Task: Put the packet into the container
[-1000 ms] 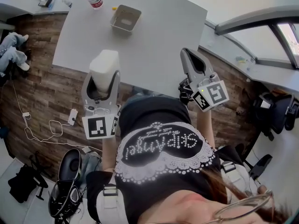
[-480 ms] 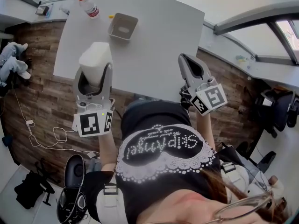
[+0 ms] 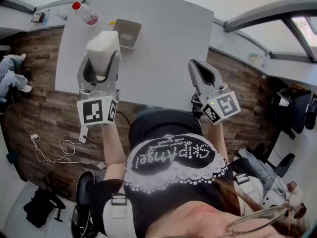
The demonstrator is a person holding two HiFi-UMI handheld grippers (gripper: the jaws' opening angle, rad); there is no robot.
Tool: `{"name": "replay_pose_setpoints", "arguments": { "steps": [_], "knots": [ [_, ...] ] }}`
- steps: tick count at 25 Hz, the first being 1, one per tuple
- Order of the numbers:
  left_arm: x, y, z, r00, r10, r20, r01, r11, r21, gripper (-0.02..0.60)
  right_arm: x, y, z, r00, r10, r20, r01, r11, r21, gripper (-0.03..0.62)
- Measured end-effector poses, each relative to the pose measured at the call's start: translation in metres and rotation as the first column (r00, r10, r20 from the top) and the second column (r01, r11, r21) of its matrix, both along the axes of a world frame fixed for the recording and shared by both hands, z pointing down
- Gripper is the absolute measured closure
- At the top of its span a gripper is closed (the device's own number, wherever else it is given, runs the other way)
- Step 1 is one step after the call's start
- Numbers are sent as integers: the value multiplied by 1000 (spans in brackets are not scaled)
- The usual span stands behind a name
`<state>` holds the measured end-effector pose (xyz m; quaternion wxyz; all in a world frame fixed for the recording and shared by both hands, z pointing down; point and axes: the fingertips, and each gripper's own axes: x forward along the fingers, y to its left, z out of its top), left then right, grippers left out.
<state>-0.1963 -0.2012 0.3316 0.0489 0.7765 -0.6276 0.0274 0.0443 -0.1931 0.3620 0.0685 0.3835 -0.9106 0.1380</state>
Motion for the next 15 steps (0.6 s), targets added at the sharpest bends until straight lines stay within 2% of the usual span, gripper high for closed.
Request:
{"name": "replay_pose_setpoints", "arguments": {
  "steps": [15],
  "knots": [
    [9, -64, 73, 998, 48, -43, -53, 991, -123, 310, 22, -28, 1, 997, 80, 3, -80, 997, -9, 594]
  ]
}}
